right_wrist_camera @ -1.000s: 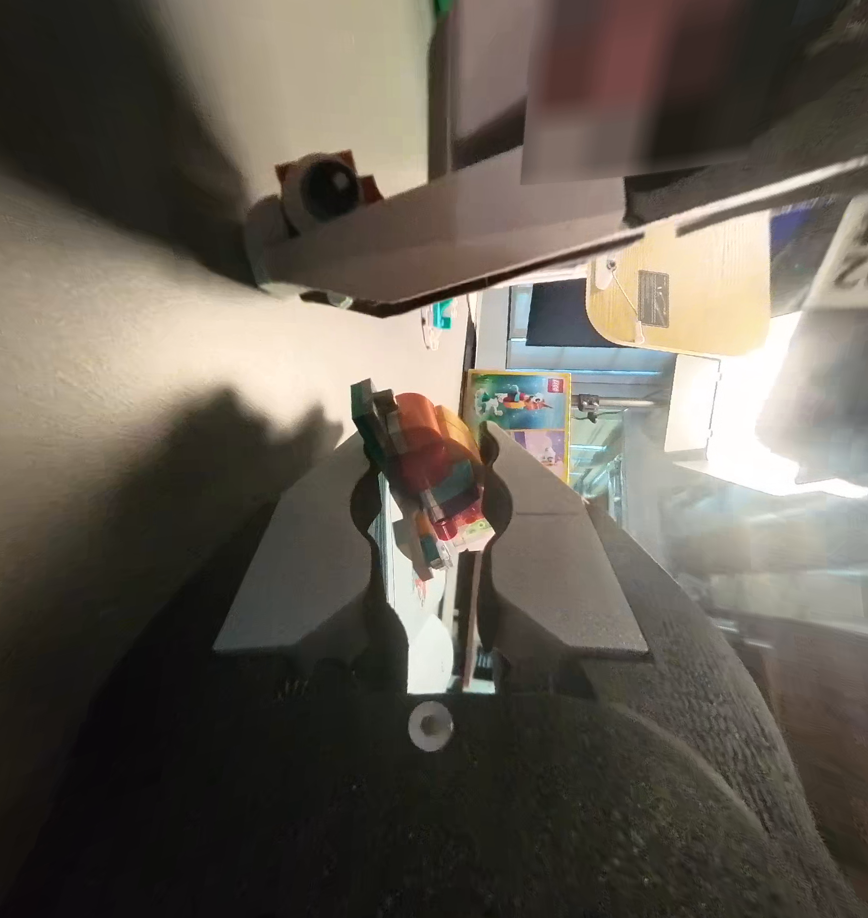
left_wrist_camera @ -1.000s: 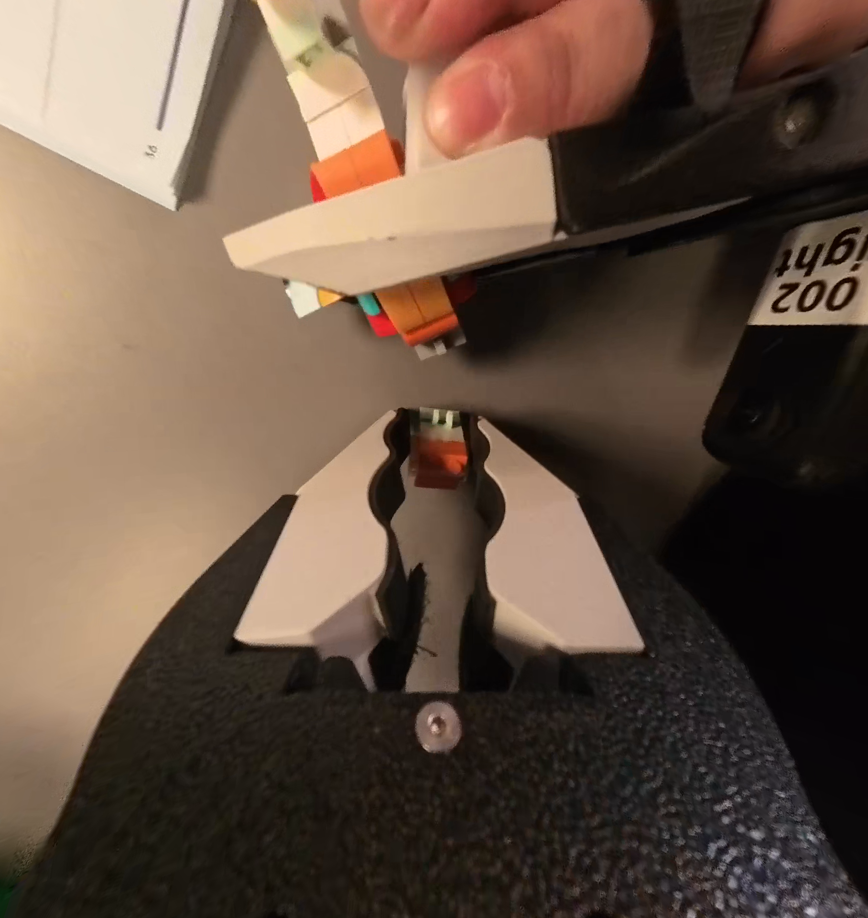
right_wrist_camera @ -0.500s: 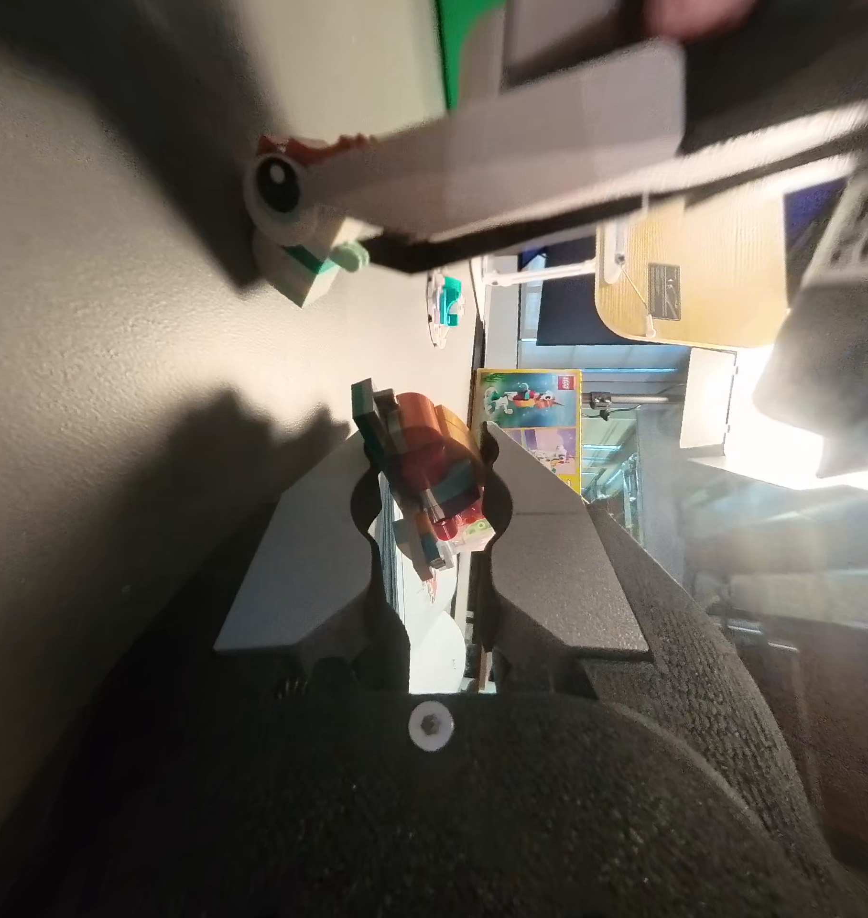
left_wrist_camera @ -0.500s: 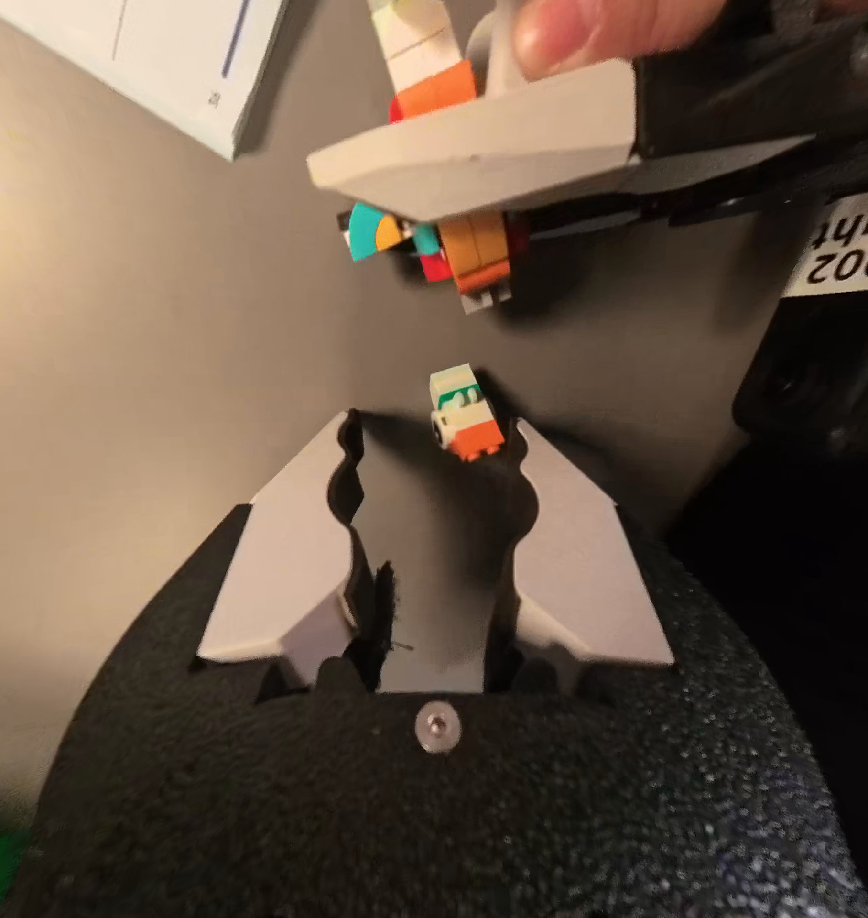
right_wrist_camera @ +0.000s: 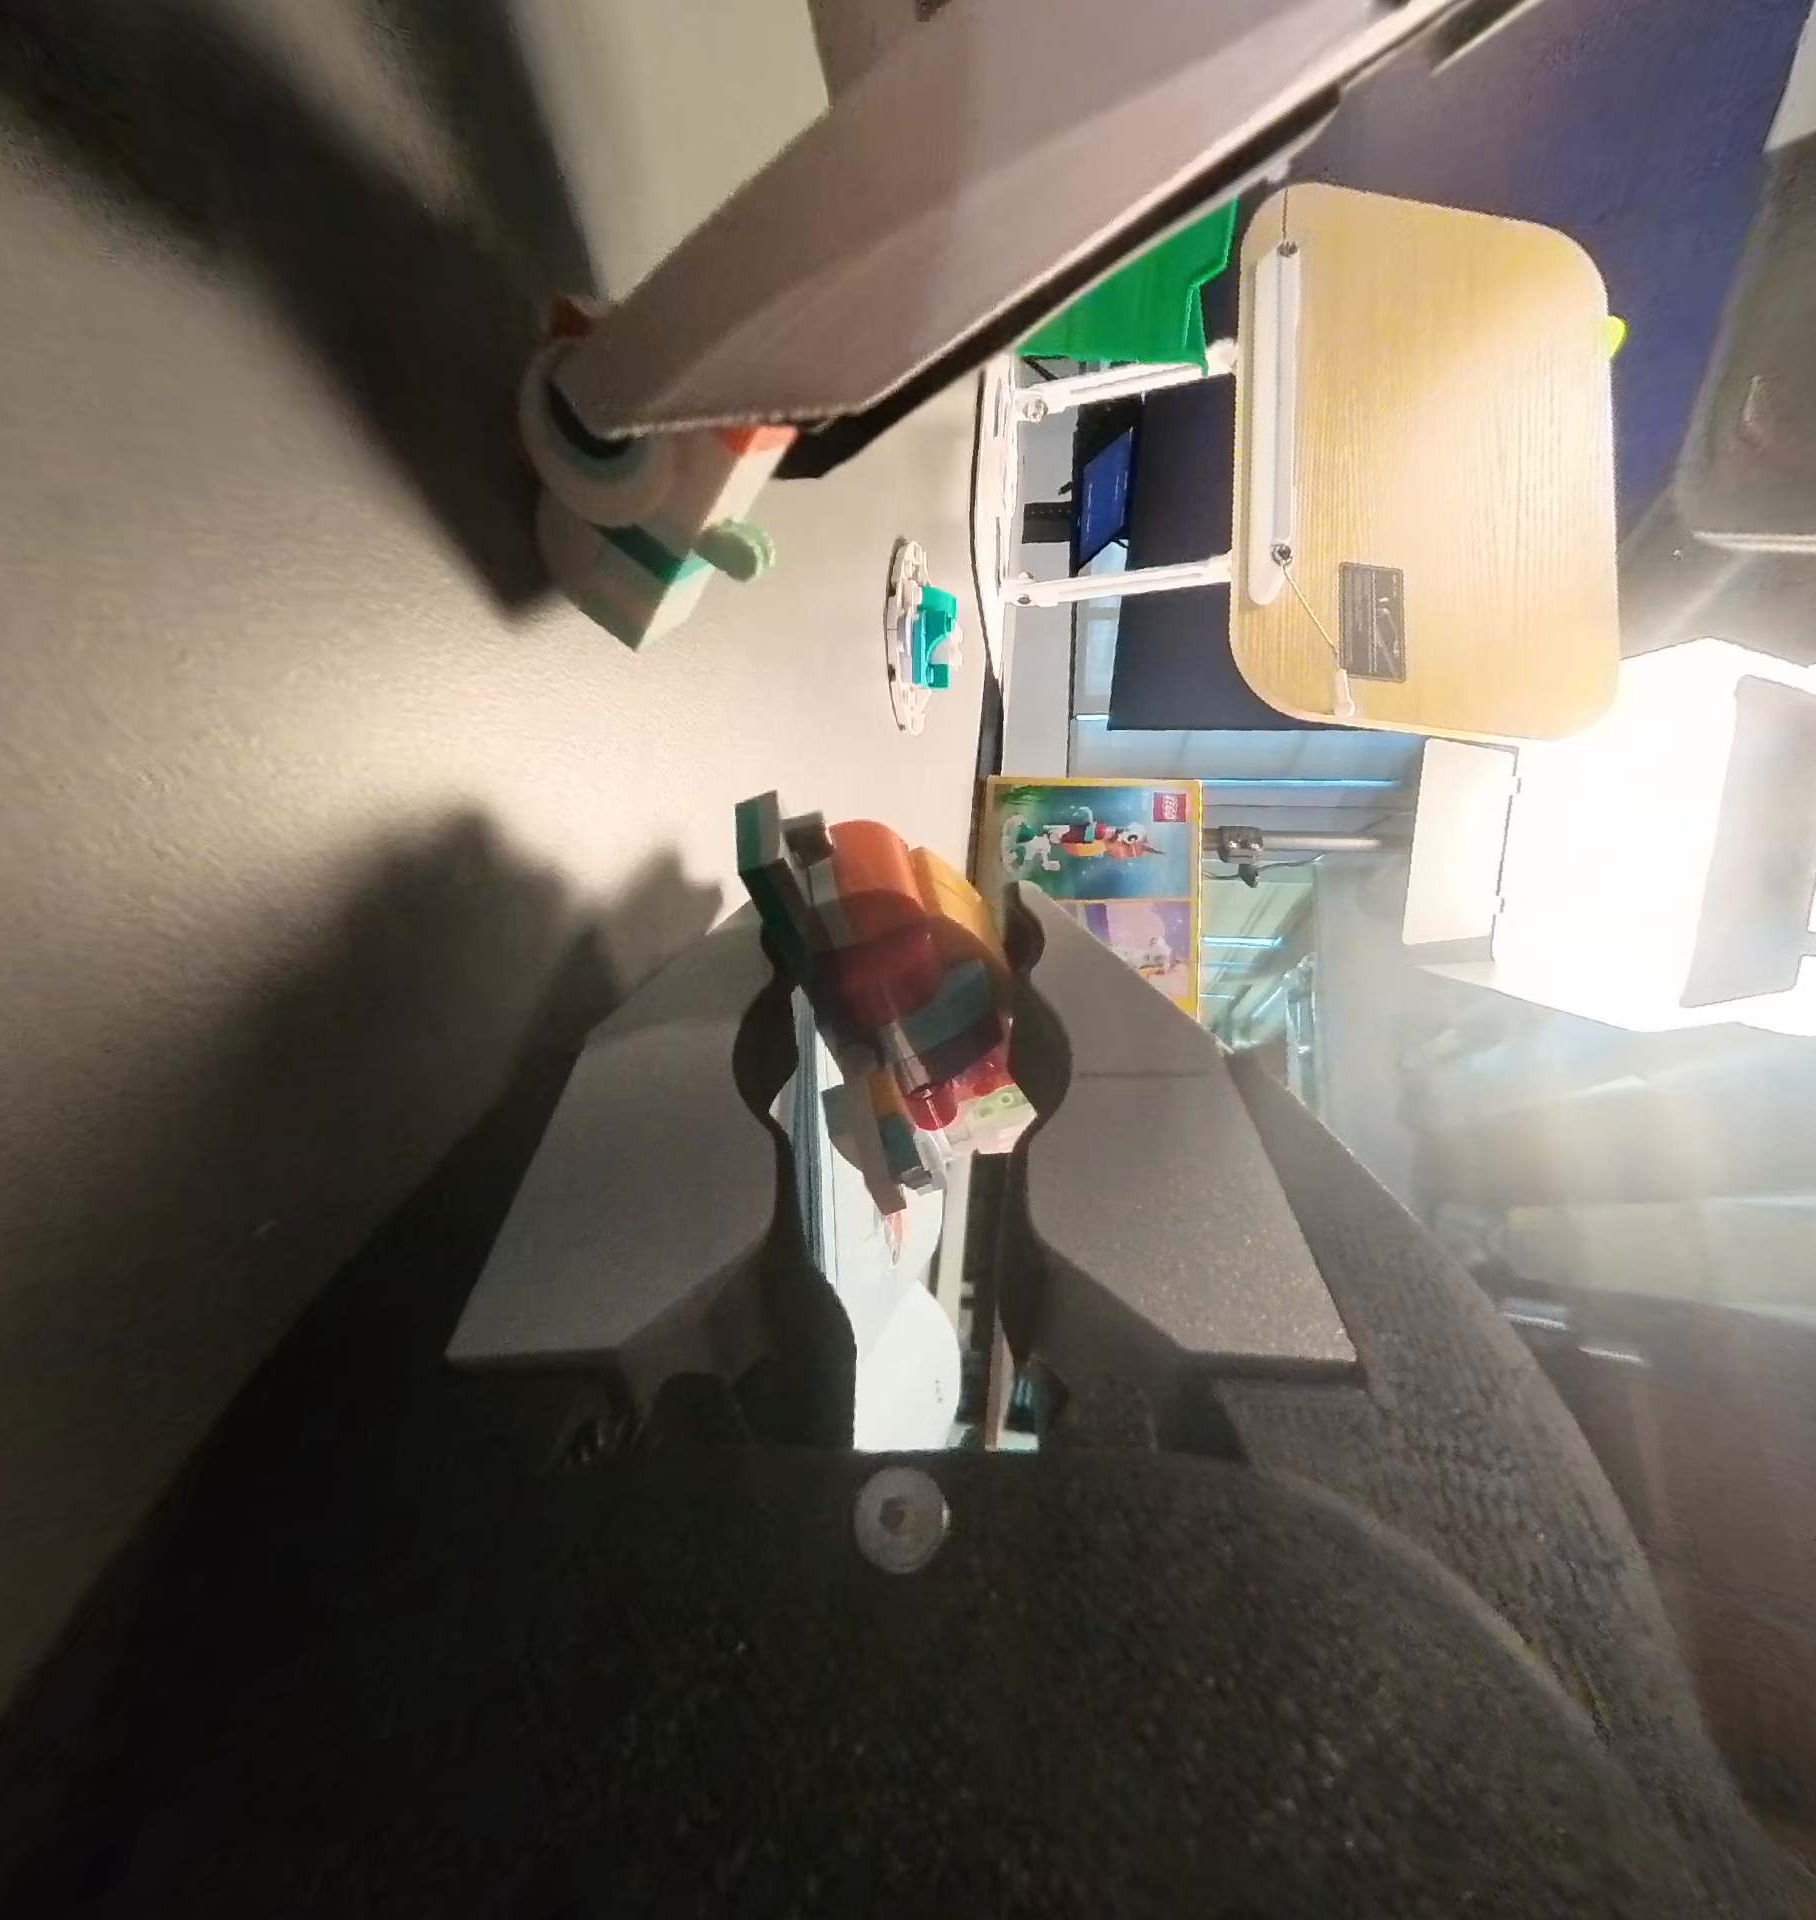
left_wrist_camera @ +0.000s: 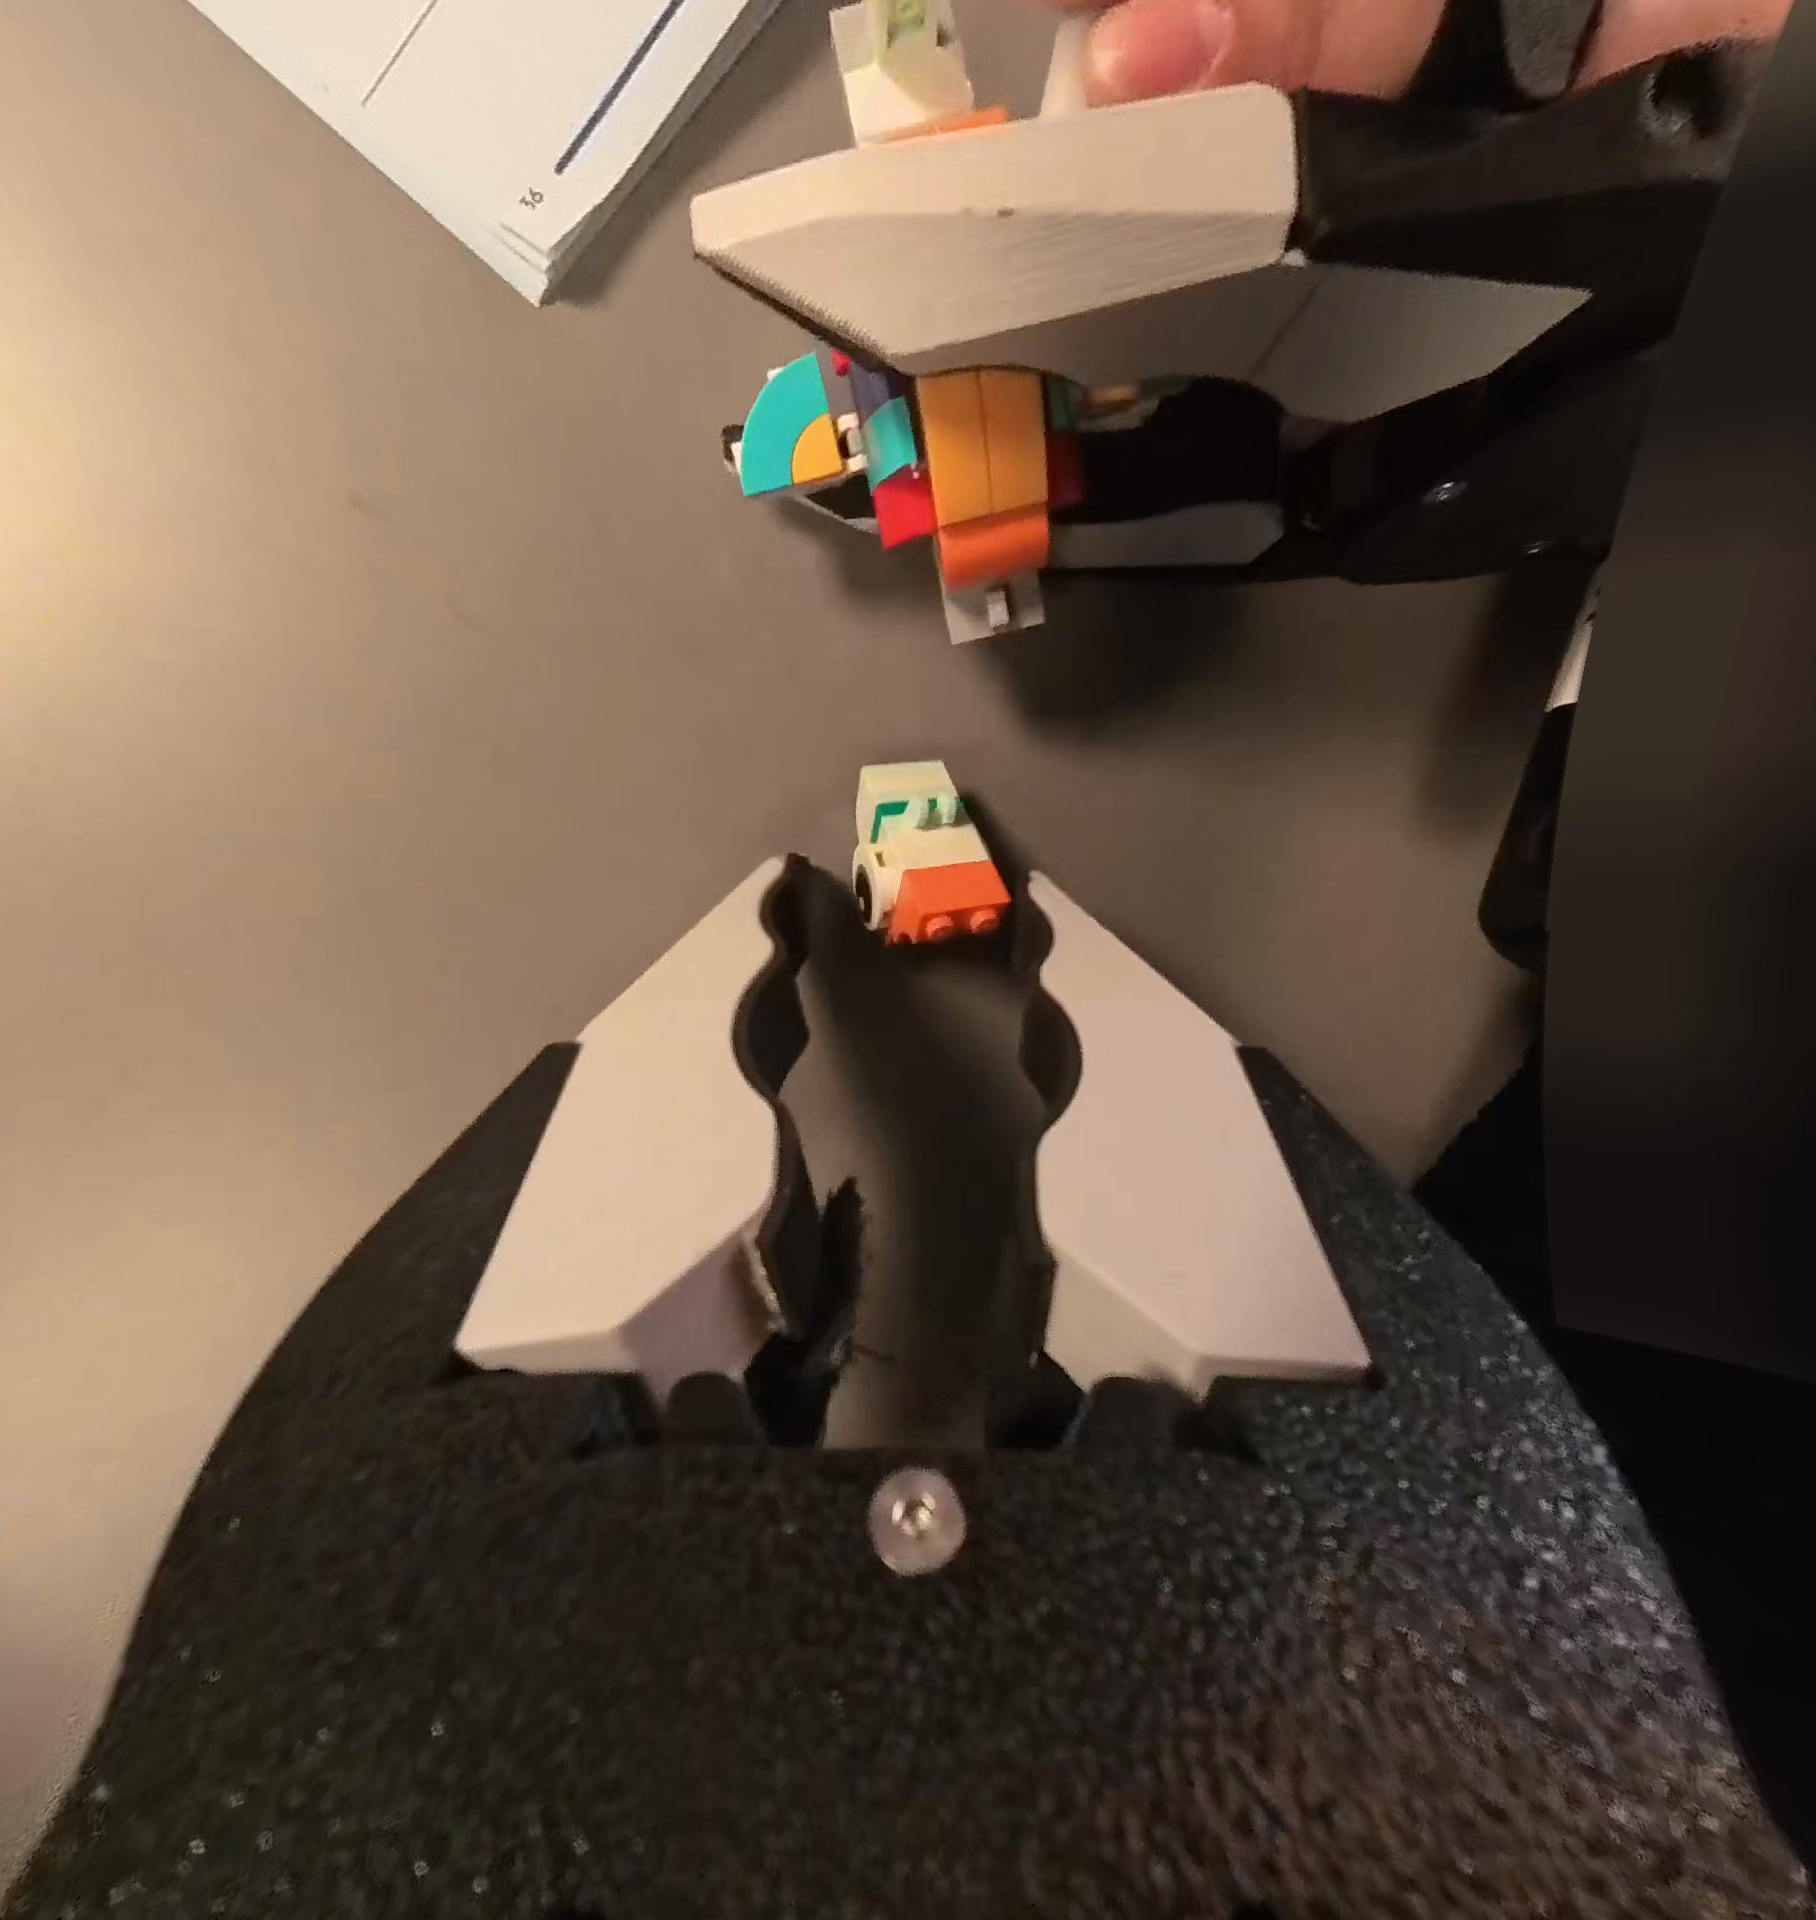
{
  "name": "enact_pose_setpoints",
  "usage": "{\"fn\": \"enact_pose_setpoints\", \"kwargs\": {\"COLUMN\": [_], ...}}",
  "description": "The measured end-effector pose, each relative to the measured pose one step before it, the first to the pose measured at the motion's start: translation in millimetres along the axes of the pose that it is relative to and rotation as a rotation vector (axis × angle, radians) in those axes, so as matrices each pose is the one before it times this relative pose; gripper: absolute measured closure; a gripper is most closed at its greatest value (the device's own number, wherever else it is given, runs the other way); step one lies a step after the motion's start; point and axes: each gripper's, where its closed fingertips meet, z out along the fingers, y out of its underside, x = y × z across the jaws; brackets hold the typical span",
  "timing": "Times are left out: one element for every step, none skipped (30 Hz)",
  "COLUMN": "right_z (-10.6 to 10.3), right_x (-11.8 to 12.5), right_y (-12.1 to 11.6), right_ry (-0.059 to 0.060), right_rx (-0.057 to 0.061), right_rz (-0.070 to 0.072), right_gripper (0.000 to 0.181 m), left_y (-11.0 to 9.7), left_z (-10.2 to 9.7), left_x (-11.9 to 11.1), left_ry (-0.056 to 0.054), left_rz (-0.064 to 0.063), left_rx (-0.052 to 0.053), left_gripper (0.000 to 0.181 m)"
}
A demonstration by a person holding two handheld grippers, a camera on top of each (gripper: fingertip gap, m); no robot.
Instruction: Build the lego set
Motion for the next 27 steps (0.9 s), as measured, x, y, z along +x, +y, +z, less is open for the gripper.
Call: {"fn": "enact_pose_setpoints", "kwargs": {"right_z": [-0.23,0.12,0.51,0.95,1.10,1.00,0.41,-0.16,-0.75,-0.98,-1.13,-0.90,-0.57,-0.11,-0.03,-0.23,-0.10,0.13,0.59,0.97,1.08,1.09,1.04,0.71,0.33,-0.27,-0.32], "right_x": [0.11,0.08,0.06,0.02,-0.14,0.19,0.21,0.11,-0.09,-0.22,-0.48,-0.64,-0.41,-0.18,-0.18,-0.21,-0.36,-0.44,0.20,0.66,1.10,1.18,1.06,1.04,1.25,1.31,0.79], "right_y": [-1.08,-1.64,-1.93,-1.88,-1.98,-2.19,-2.37,-1.79,-0.97,-1.00,-1.29,-1.82,-1.48,-0.64,-0.39,0.07,0.66,0.83,2.18,3.67,4.76,5.51,5.95,5.89,6.09,6.20,6.48], "right_ry": [0.0020,0.0017,0.0008,0.0002,-0.0008,0.0008,0.0028,0.0018,0.0007,0.0000,-0.0026,-0.0045,-0.0025,-0.0012,-0.0025,-0.0031,-0.0037,-0.0026,0.0018,0.0063,0.0092,0.0103,0.0090,0.0080,0.0074,0.0067,0.0041], "right_rx": [0.0012,0.0027,0.0019,-0.0015,-0.0033,-0.0009,0.0023,0.0016,0.0016,0.0054,0.0095,0.0123,0.0083,0.0003,-0.0001,-0.0002,-0.0018,-0.0035,-0.0099,-0.0168,-0.0203,-0.0210,-0.0205,-0.0186,-0.0167,-0.0153,-0.0132], "right_rz": [-0.0051,-0.0062,-0.0083,-0.0115,-0.0145,-0.0162,-0.0171,-0.0172,-0.0137,-0.0077,-0.0030,-0.0016,-0.0020,-0.0042,-0.0051,-0.0023,0.0005,0.0004,-0.0005,-0.0019,-0.0037,-0.0024,0.0008,0.0045,0.0070,0.0060,0.0030], "right_gripper": [0.145,0.145,0.145,0.145,0.145,0.146,0.145,0.145,0.146,0.146,0.145,0.145,0.144,0.144,0.144,0.144,0.144,0.145,0.145,0.145,0.145,0.145,0.145,0.146,0.145,0.145,0.145], "left_y": [0.48,0.63,0.33,-0.29,-0.79,-0.89,-1.95,-2.03,-2.26,-2.24,-1.65,-1.65,-1.95,-2.14,-2.17,-0.55,0.84,1.62,2.52,1.61,1.58,1.43,1.53,2.06,1.35,0.64,0.70], "left_z": [0.09,-0.11,-0.08,-0.14,-0.10,-0.36,-0.47,-0.70,-0.93,-1.06,-0.92,-0.73,-0.67,-0.36,-0.33,-0.19,0.28,0.32,0.47,0.05,-0.48,-0.75,-0.80,-0.81,-0.57,-0.03,0.13], "left_x": [-0.22,0.28,0.87,0.76,0.06,0.77,0.99,1.16,0.45,0.15,0.41,0.14,0.06,0.54,0.38,0.02,-0.78,-0.97,-0.74,0.61,0.00,-1.74,-2.99,-3.08,-3.70,-4.17,-3.53], "left_ry": [-0.0018,0.0002,0.0035,0.0019,-0.0035,0.0003,0.0009,0.0014,-0.0026,-0.0028,-0.0001,-0.0011,-0.0002,0.0045,0.0059,0.0049,0.0007,-0.0007,0.0001,0.0075,0.0009,-0.0136,-0.0235,-0.0238,-0.0258,-0.0267,-0.0196], "left_rz": [-0.0006,0.0003,0.0025,0.0042,0.0085,0.0117,0.0120,0.0128,0.0108,0.0100,0.0098,0.0101,0.0098,0.0064,0.0022,0.0017,0.0010,0.0019,0.0054,0.0083,0.0132,0.0220,0.0271,0.0315,0.0366,0.0344,0.0305], "left_rx": [0.0040,0.0008,0.0009,0.0020,0.0017,-0.0011,0.0017,-0.0009,-0.0010,-0.0016,-0.0059,-0.0059,-0.0042,-0.0021,-0.0009,-0.0096,-0.0168,-0.0230,-0.0315,-0.0306,-0.0364,-0.0405,-0.0480,-0.0568,-0.0570,-0.0544,-0.0552], "left_gripper": [0.147,0.148,0.153,0.155,0.156,0.158,0.159,0.160,0.160,0.160,0.160,0.160,0.160,0.160,0.160,0.160,0.160,0.160,0.160,0.160,0.160,0.160,0.160,0.160,0.160,0.160,0.160]}}
